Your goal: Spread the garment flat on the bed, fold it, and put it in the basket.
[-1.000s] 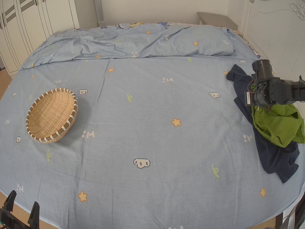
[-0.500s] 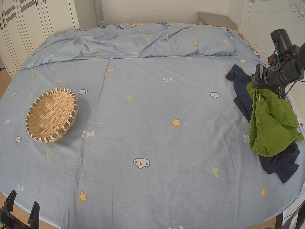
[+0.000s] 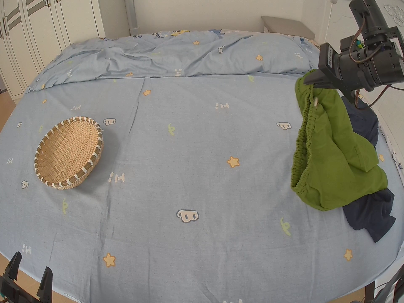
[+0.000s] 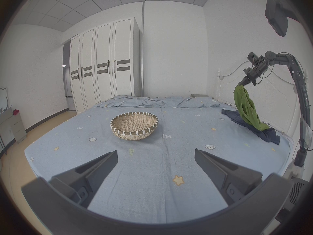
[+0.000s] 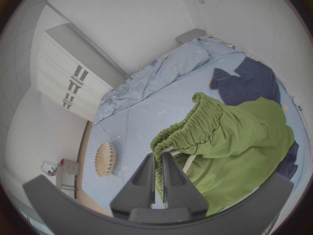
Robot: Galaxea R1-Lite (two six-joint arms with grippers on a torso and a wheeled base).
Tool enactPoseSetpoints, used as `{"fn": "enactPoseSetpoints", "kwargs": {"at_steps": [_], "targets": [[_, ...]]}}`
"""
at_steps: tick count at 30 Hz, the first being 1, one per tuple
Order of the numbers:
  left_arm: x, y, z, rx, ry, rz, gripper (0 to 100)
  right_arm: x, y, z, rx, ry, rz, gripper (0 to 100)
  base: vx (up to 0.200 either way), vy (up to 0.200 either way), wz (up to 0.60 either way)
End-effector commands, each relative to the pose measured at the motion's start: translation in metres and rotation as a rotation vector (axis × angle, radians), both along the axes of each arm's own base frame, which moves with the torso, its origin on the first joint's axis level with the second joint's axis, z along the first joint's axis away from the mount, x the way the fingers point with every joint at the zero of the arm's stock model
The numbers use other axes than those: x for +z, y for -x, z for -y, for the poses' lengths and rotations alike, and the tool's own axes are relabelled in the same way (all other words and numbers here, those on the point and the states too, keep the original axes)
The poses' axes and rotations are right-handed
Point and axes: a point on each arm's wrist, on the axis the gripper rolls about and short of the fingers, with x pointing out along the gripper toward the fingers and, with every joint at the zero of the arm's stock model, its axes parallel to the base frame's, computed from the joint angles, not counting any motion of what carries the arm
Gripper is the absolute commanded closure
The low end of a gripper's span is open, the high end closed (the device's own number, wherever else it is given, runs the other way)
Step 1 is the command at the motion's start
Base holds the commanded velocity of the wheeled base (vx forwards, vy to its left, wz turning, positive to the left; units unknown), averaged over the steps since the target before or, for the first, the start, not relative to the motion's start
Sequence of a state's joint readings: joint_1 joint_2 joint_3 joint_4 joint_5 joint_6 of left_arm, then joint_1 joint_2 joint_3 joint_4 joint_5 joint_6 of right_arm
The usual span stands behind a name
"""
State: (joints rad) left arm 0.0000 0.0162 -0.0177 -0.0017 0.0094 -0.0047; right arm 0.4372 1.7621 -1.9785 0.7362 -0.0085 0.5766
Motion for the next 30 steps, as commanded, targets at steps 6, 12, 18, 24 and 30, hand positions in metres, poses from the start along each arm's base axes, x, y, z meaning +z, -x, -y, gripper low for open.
{"fn": "enactPoseSetpoints", "kwargs": {"at_steps": [6, 12, 18, 24, 30], "targets": [[-0.005, -0.001, 0.0, 0.0, 0.001, -0.009, 0, 0.007, 0.041, -0.06, 0.189, -0.008, 0.026, 100, 0.0, 0.0, 0.0], [-0.005, -0.001, 0.0, 0.0, 0.001, -0.009, 0, -0.02, 0.039, -0.1, 0.261, 0.017, -0.05, 100, 0.0, 0.0, 0.0], [-0.005, -0.001, 0.0, 0.0, 0.0, -0.006, 0, -0.062, 0.017, -0.129, 0.281, 0.079, -0.138, 100, 0.0, 0.0, 0.0], [-0.005, -0.001, 0.0, 0.0, 0.0, -0.009, 0, -0.089, -0.003, -0.149, 0.281, 0.088, -0.154, 100, 0.0, 0.0, 0.0], [-0.005, -0.001, 0.0, 0.003, 0.001, -0.006, 0, -0.1, -0.01, -0.155, 0.283, 0.097, -0.167, 0, 0.0, 0.0, 0.0]]}}
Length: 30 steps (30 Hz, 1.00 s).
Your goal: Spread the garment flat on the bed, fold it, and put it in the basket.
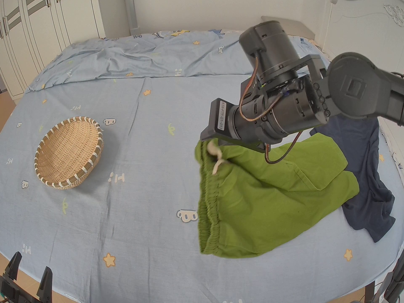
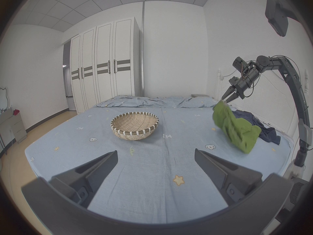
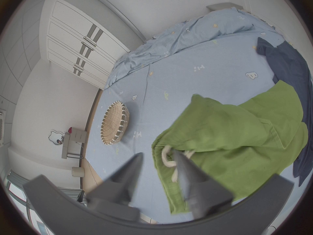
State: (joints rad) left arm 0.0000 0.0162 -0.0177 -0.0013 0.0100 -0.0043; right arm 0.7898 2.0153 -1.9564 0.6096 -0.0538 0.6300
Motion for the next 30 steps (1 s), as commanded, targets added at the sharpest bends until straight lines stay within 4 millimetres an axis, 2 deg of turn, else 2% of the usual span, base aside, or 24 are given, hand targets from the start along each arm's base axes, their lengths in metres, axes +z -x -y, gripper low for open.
{"fn": "enactPoseSetpoints", "kwargs": {"at_steps": [1, 9, 12, 13, 15, 18, 19, 20, 21, 22, 23, 24, 25, 26, 27, 28, 30], "targets": [[-0.005, -0.001, 0.0, 0.004, 0.002, -0.006, 0, -0.017, -0.008, -0.007, -0.001, 0.033, -0.033, 0, 0.0, 0.0, 0.0], [-0.005, -0.001, 0.0, 0.002, 0.002, -0.009, 0, -0.023, -0.016, -0.002, -0.011, 0.04, -0.05, 0, 0.0, 0.0, 0.0], [-0.005, -0.001, 0.0, 0.001, -0.004, -0.007, 0, -0.013, -0.019, 0.021, -0.059, 0.029, -0.043, 0, 0.0, 0.0, 0.0], [-0.005, -0.001, 0.0, -0.004, -0.006, -0.007, 0, 0.002, -0.013, 0.04, -0.082, 0.005, -0.025, 0, 0.0, 0.0, 0.0], [-0.005, -0.001, 0.0, -0.012, -0.006, -0.009, 0, 0.015, -0.004, 0.063, -0.096, -0.022, -0.022, 0, 0.0, 0.0, 0.0], [-0.005, -0.001, 0.001, -0.022, -0.003, -0.006, 0, 0.023, 0.011, 0.099, -0.111, -0.071, -0.025, 0, 0.0, 0.0, 0.0], [-0.005, -0.001, 0.001, -0.022, -0.003, -0.004, 0, 0.024, 0.015, 0.106, -0.116, -0.078, -0.022, 0, 0.0, 0.0, 0.0], [-0.004, 0.0, 0.001, -0.019, 0.0, 0.003, 0, 0.022, 0.023, 0.121, -0.134, -0.095, -0.014, 0, 0.0, 0.0, 0.0], [0.004, 0.001, 0.001, -0.019, 0.009, 0.036, 0, 0.02, 0.027, 0.13, -0.146, -0.104, -0.009, 0, 0.0, 0.0, 0.0], [0.021, 0.006, 0.001, -0.035, 0.032, 0.1, 0, 0.017, 0.031, 0.139, -0.16, -0.117, 0.005, 0, 0.0, 0.0, 0.0], [0.047, 0.016, 0.001, -0.054, 0.089, 0.189, 0, 0.013, 0.034, 0.147, -0.175, -0.13, 0.016, 0, 0.0, 0.0, 0.0], [0.064, 0.023, 0.0, -0.075, 0.13, 0.238, 0, 0.011, 0.035, 0.152, -0.181, -0.134, 0.024, 0, 0.0, 0.0, 0.0], [0.093, 0.029, -0.001, -0.153, 0.22, 0.252, 0, 0.006, 0.039, 0.161, -0.193, -0.15, 0.046, 0, 0.0, 0.0, 0.0], [0.102, 0.028, -0.001, -0.201, 0.252, 0.219, 0, 0.005, 0.041, 0.164, -0.195, -0.161, 0.056, 0, 0.0, 0.0, 0.0], [0.102, 0.028, -0.001, -0.201, 0.252, 0.219, 0, 0.005, 0.041, 0.164, -0.195, -0.161, 0.056, 0, 0.0, 0.0, 0.0], [0.126, 0.012, -0.001, -0.368, 0.309, 0.024, 0, -0.003, 0.044, 0.174, -0.207, -0.189, 0.09, 0, 0.0, 0.0, 0.0], [0.13, -0.007, 0.004, -0.491, 0.344, -0.149, 0, -0.008, 0.046, 0.18, -0.212, -0.202, 0.12, 0, 0.0, 0.0, 0.0]]}}
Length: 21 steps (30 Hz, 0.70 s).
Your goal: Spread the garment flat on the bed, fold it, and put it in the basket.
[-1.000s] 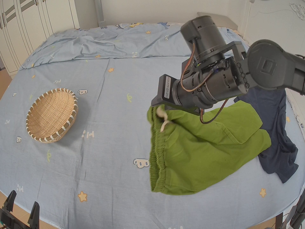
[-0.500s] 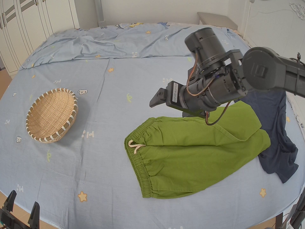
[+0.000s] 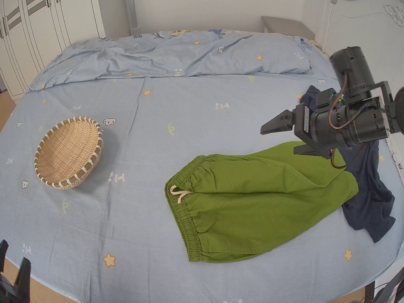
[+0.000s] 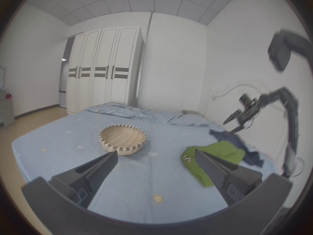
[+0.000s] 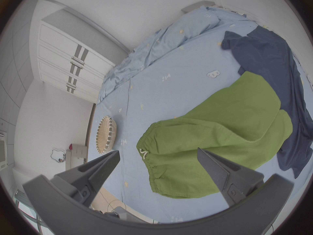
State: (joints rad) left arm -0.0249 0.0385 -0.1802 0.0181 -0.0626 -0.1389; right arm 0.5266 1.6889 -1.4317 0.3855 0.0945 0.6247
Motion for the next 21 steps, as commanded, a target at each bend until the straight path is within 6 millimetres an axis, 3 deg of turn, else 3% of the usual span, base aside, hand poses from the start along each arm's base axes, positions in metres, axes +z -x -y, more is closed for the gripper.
{"fn": "enactPoseSetpoints", "kwargs": {"at_steps": [1, 2, 3, 5, 7, 10, 12, 14, 15, 21], "targets": [[0.088, -0.028, 0.005, -0.453, 0.189, -0.288, 0, -0.002, 0.036, 0.062, -0.08, -0.107, 0.164, 0, 0.0, 0.0, 0.0], [0.088, -0.028, 0.005, -0.453, 0.189, -0.288, 0, -0.002, 0.036, 0.062, -0.08, -0.107, 0.164, 0, 0.0, 0.0, 0.0], [0.09, -0.055, 0.014, -0.584, 0.257, -0.445, 0, -0.012, 0.037, 0.063, -0.074, -0.096, 0.16, 0, 0.0, 0.0, 0.0], [0.091, -0.067, 0.02, -0.64, 0.304, -0.516, 0, -0.016, 0.039, 0.064, -0.07, -0.087, 0.158, 0, 0.0, 0.0, 0.0], [0.085, -0.097, 0.037, -0.771, 0.427, -0.709, 0, -0.024, 0.042, 0.066, -0.056, -0.063, 0.142, 0, 0.0, 0.0, 0.0], [0.074, -0.112, 0.049, -0.809, 0.468, -0.812, 0, -0.029, 0.041, 0.066, -0.057, -0.056, 0.127, 0, 0.0, 0.0, 0.0], [0.052, -0.133, 0.063, -0.82, 0.476, -0.916, 0, -0.033, 0.039, 0.069, -0.065, -0.04, 0.128, 0, 0.0, 0.0, 0.0], [0.049, -0.135, 0.064, -0.823, 0.475, -0.926, 0, -0.032, 0.038, 0.069, -0.067, -0.04, 0.133, 0, 0.0, 0.0, 0.0], [0.032, -0.148, 0.078, -0.872, 0.463, -0.992, 0, -0.042, 0.029, 0.068, -0.08, -0.016, 0.118, 0, 0.0, 0.0, 0.0], [0.005, -0.186, 0.115, -0.93, 0.488, -1.189, 0, -0.048, 0.026, 0.066, -0.062, -0.026, 0.093, 0, 0.0, 0.0, 0.0]]}}
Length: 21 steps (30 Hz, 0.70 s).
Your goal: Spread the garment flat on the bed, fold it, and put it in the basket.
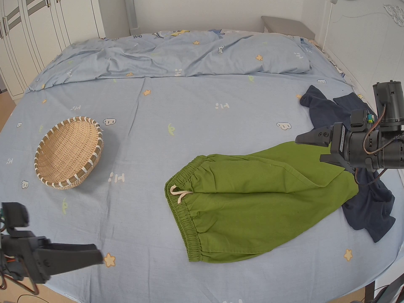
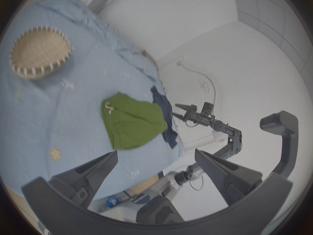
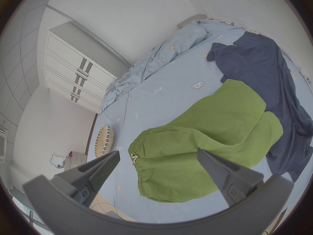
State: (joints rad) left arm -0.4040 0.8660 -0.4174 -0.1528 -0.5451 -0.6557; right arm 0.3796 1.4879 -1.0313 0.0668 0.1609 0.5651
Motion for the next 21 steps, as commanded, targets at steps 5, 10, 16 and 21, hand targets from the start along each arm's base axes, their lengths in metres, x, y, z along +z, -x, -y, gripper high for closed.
{"fn": "enactPoseSetpoints", "kwargs": {"at_steps": [5, 10, 16, 21], "targets": [[-0.076, -0.101, 0.087, -0.253, -0.044, -0.474, 0, -0.025, 0.002, 0.009, 0.049, -0.014, -0.031, 0, 0.0, 0.0, 0.0], [-0.09, -0.107, 0.093, -0.256, -0.065, -0.527, 0, -0.032, 0.0, 0.009, 0.047, -0.021, -0.014, 0, 0.0, 0.0, 0.0], [-0.111, -0.128, 0.103, -0.239, -0.087, -0.571, 0, -0.04, 0.001, 0.008, 0.051, -0.027, 0.01, 0, 0.0, 0.0, 0.0], [-0.128, -0.139, 0.11, -0.237, -0.088, -0.572, 0, -0.04, 0.0, 0.009, 0.05, -0.029, 0.008, 0, 0.0, 0.0, 0.0]]}}
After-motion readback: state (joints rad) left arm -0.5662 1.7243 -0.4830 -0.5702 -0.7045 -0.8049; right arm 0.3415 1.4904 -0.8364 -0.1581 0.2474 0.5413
